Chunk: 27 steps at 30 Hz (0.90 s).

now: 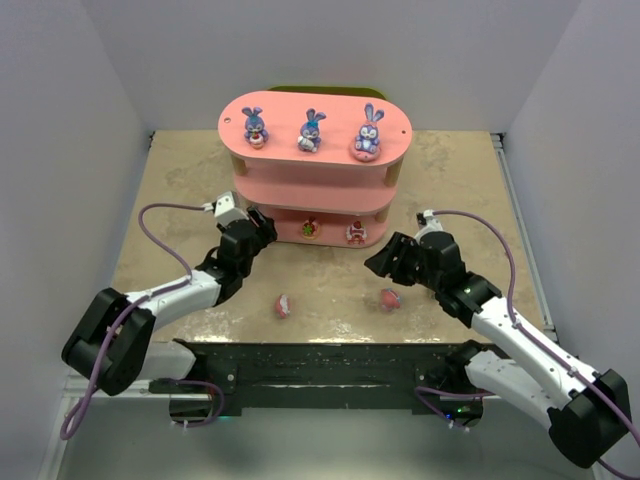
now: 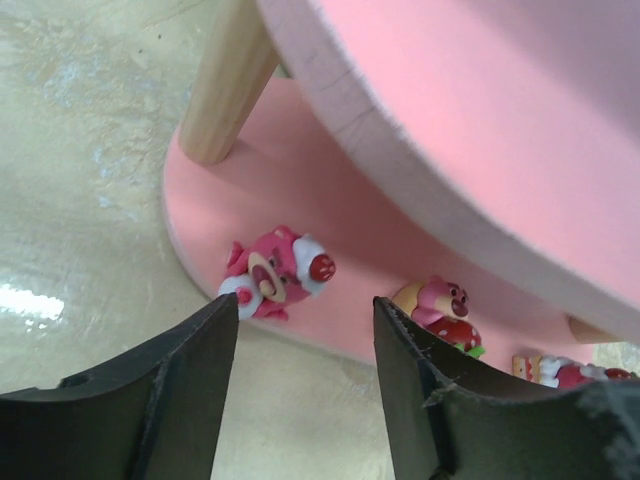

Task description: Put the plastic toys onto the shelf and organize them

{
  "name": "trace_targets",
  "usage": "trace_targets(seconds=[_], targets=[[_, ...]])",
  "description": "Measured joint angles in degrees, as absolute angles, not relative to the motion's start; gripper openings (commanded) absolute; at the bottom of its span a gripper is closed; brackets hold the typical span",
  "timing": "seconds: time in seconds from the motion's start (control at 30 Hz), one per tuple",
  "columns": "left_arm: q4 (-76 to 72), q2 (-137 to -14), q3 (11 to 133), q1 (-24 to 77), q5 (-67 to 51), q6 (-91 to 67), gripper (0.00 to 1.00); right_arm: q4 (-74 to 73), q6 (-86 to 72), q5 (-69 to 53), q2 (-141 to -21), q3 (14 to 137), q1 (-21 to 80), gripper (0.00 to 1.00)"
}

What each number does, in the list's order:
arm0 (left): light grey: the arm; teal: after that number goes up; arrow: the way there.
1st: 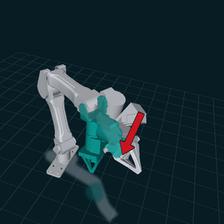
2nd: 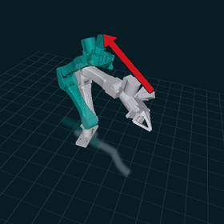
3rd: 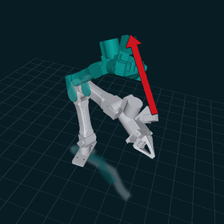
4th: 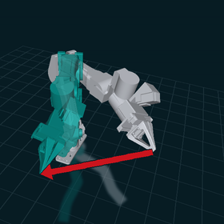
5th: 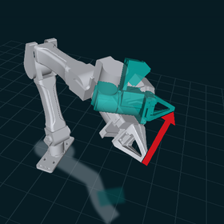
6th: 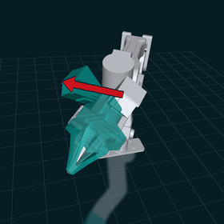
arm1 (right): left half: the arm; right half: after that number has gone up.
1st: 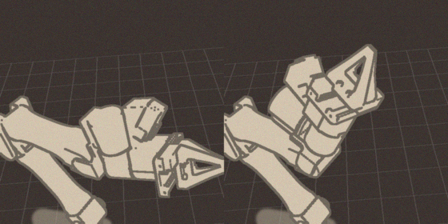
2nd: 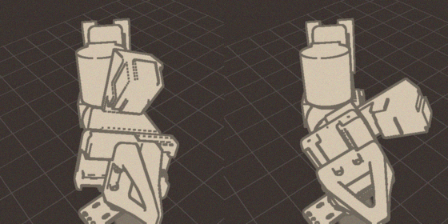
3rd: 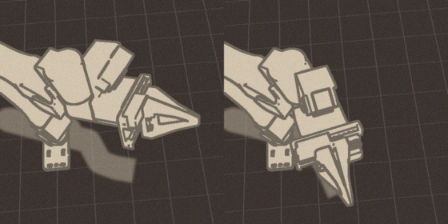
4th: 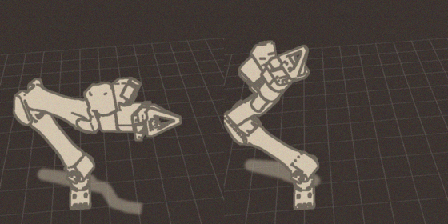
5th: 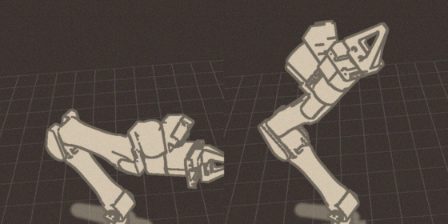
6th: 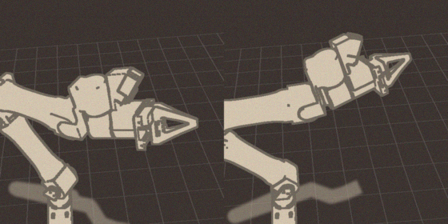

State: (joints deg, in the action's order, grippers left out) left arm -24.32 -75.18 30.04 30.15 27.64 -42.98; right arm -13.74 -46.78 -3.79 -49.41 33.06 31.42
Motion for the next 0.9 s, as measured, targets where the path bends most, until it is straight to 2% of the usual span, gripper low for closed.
trace_targets(seconds=[0.13, 0.3, 0.47, 0.9], targets=[[-22.24, -72.62, 27.64, 30.13, 27.42, -43.9, 0.42, -13.74, -46.83, -3.79, -49.41, 32.95, 31.42, 0.58], [-21.17, -70.46, 25.12, 30.13, 27.64, -44.51, 0.21, -13.69, -46.83, -3.95, -49.5, 32.64, 31.42, 0.58], [-21.34, -71.96, 24.8, 29.61, 27.64, -44.51, 0.17, -13.63, -46.83, -4.01, -49.91, 32.6, 31.42, 0.58], [-24.05, -81.28, 26.2, 25.93, 22.65, -43.92, 0.17, -13.47, -46.81, -4.05, -50.28, 32.6, 31.42, 0.57]])
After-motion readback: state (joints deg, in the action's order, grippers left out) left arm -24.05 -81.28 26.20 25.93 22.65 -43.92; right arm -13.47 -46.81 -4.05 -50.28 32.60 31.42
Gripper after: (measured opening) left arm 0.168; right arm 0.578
